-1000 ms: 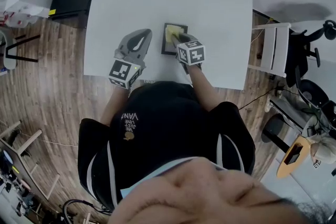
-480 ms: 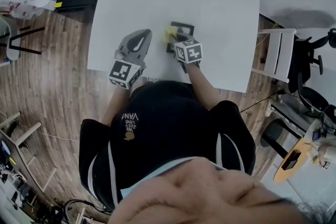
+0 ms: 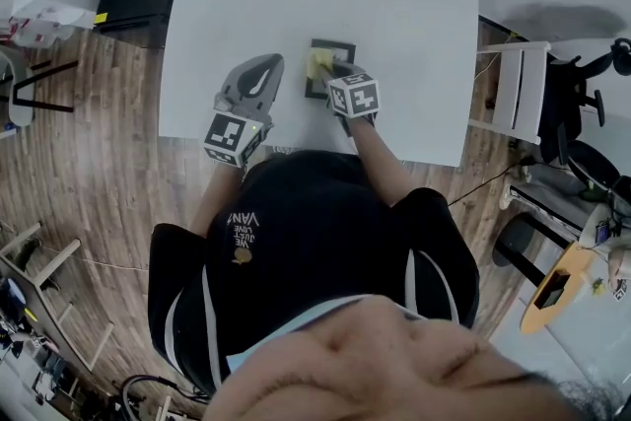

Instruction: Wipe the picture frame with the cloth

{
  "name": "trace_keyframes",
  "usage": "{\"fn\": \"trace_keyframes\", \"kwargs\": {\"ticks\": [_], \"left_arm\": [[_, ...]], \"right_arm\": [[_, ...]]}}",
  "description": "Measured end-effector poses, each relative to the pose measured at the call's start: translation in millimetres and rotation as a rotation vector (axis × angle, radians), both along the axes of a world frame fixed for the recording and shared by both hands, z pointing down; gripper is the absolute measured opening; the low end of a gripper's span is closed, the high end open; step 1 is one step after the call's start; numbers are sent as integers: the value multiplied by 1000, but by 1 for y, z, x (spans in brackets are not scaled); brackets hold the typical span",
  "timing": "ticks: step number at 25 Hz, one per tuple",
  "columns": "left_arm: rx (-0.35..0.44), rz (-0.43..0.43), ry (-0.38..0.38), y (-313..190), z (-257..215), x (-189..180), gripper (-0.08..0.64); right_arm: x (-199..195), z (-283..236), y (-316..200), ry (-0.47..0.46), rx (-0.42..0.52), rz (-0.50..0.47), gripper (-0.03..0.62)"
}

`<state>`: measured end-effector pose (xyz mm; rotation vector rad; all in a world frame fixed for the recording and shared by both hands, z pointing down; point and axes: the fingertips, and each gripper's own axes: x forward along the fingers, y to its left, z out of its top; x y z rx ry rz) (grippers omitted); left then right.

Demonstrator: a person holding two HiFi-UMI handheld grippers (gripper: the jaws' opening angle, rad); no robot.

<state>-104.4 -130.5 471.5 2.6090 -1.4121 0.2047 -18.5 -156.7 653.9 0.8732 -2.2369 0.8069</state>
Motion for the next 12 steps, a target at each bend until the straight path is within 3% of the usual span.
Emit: {"fn": "trace_keyframes", "kwargs": {"ticks": [12], "left_arm": [[-3, 76, 11, -8, 4, 29, 17]], "right_arm": [[43, 4, 1, 30, -2, 83, 44]]}}
